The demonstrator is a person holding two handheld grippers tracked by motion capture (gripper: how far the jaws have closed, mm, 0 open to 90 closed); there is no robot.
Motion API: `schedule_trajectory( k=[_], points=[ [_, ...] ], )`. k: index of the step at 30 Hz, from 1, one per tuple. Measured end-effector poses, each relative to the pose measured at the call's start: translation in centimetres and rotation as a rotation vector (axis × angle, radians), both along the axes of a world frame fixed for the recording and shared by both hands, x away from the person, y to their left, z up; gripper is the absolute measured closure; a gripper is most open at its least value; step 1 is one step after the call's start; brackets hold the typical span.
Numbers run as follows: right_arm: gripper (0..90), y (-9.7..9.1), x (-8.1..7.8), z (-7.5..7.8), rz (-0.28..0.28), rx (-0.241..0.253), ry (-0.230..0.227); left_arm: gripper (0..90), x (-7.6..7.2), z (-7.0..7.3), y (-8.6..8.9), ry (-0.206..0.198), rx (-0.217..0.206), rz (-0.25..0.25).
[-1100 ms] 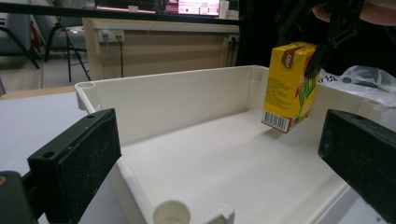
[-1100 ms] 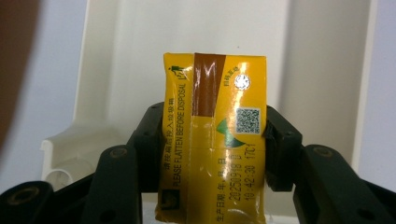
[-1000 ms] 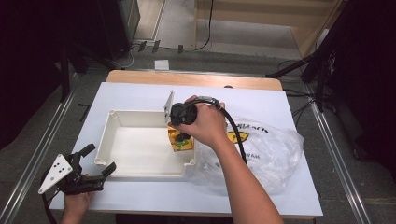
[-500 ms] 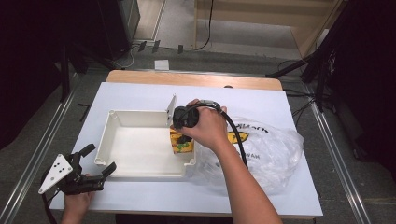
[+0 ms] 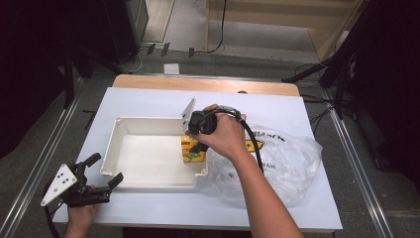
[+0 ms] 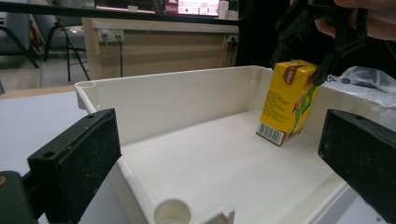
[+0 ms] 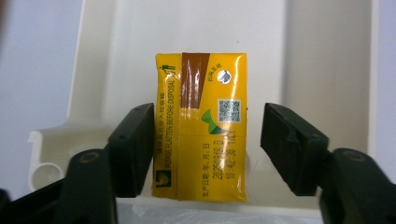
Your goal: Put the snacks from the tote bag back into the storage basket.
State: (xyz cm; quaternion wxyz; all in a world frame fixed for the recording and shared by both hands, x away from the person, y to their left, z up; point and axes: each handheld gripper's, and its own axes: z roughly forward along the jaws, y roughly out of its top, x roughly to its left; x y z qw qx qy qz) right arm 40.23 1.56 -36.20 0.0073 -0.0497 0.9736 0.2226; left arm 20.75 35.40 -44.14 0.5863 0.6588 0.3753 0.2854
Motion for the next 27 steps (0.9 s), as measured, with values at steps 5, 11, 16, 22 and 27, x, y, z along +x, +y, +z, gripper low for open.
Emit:
schedule_trajectory(
  k=[5,11,16,22,27],
  points=[
    [17.7,-0.7,-0.1,0.5,-0.005,0.048,-0.015,0.0,0.0,0.0,0.0,0.000,-0.001,0.000],
    [2.3,-1.5,-0.3,1.1,-0.013,0.084,-0.030,0.0,0.0,0.0,0.0,0.001,0.000,0.001],
    [0.0,-2.3,-0.4,1.5,-0.015,0.100,-0.047,0.0,0.0,0.0,0.0,0.001,0.003,0.000],
    [0.0,-3.6,-0.5,1.8,-0.037,0.121,-0.050,0.0,0.0,0.0,0.0,0.002,0.006,0.002],
    [0.0,-4.7,-0.7,2.1,-0.057,0.130,-0.055,0.0,0.0,0.0,0.0,0.002,0.004,0.003]
  ],
)
